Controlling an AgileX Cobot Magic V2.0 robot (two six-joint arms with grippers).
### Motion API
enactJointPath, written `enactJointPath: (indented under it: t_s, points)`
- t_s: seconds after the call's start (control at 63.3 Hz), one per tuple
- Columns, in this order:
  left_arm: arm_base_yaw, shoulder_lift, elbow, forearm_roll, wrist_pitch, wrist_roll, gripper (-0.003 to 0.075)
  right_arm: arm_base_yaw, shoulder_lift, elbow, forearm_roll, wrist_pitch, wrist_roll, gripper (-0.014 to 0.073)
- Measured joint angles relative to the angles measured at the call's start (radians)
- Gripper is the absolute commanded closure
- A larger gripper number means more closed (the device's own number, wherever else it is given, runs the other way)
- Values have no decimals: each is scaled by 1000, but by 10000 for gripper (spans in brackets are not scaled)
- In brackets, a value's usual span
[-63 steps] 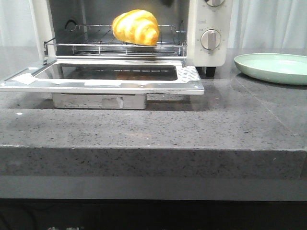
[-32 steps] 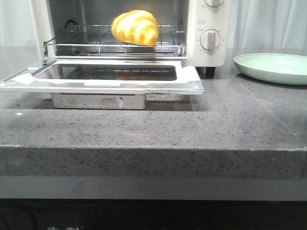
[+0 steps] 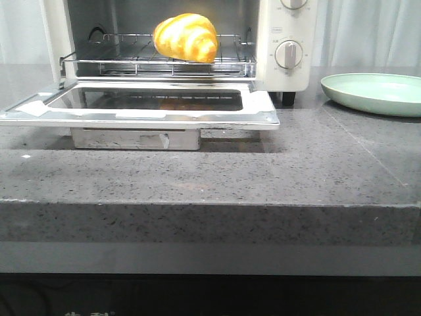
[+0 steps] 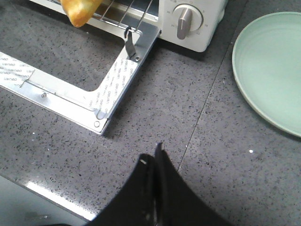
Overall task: Put bread in oven
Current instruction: 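Withdraw the right gripper out of the oven away from the croissant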
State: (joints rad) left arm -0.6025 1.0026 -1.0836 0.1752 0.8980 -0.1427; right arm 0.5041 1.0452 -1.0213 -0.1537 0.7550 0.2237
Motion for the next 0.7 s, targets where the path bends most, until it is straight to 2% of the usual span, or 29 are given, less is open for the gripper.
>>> enactJointPath:
  t_s: [0.695]
  points:
    - [0,0,0,0,0,0,738,0,0,0,4,10,0,711]
